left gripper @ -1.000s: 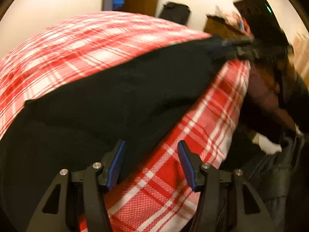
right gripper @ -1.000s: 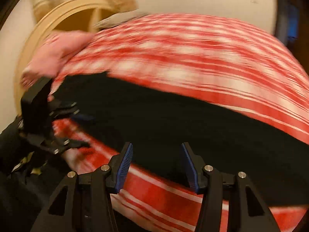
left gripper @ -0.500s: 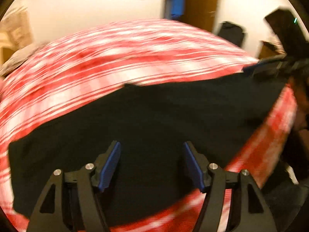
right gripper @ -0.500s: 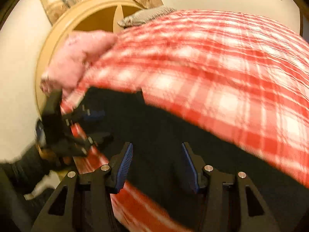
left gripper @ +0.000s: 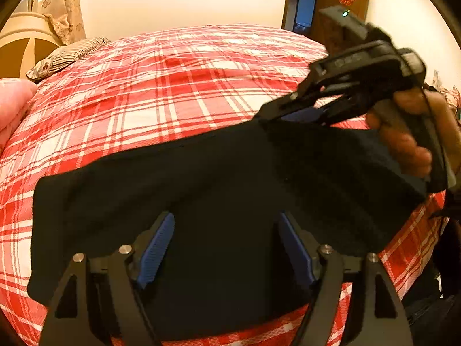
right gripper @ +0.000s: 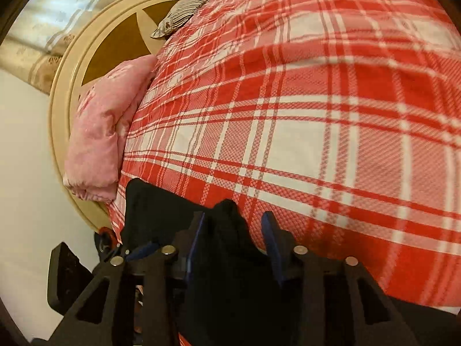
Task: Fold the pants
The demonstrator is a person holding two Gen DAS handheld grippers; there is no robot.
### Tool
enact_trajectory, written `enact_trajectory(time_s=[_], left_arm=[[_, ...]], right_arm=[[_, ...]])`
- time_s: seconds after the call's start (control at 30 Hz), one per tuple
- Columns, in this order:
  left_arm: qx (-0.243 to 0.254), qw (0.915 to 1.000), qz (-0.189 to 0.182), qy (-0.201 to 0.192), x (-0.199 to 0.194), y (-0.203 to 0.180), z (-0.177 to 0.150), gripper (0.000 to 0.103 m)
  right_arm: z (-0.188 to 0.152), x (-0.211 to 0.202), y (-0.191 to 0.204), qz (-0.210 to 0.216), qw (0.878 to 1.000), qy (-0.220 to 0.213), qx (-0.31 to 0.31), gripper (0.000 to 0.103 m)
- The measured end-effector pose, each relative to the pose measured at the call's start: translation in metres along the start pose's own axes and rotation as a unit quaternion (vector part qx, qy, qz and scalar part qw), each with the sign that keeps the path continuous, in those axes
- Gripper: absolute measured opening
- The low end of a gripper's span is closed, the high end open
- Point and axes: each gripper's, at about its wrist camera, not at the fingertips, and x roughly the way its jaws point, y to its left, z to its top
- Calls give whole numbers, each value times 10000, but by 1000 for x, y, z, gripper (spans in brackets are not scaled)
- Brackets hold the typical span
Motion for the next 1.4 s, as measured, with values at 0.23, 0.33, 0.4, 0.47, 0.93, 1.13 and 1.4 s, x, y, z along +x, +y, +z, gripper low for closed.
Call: enact_trajectory(time_s=[0.23,0.33,0.4,0.47,0.93,1.13,1.4], left_arm=[[59,10000,-30,-31,-2,0,-2,86],[53,10000,-16,-29,-4,1,-2,86],[-25,9999,106,-129,-11,9,0,86],[-142,9985,453,-257,-20,26,1,86],[-436,9918,1169,-293,-16,94,-19,95],[-379,9920,1143,-365,-19,92,-20,96],[-517,9904,1249,-275,-20,88,-17,96]], right_arm=[[-3,1,9,181,9998,-5,-125,7],[-5,-7,18,123,9993,-213,-295,5],[-4,-15,22,118,9986,-370,-370,4],[-3,-20,26,98,9979,-465,-441,4],[6,4,5,-479,9981,-282,-259,3],[1,-5,-8,-98,9996,-267,-20,11],[-37,-96,-44,-504,9961,-711,99,41]])
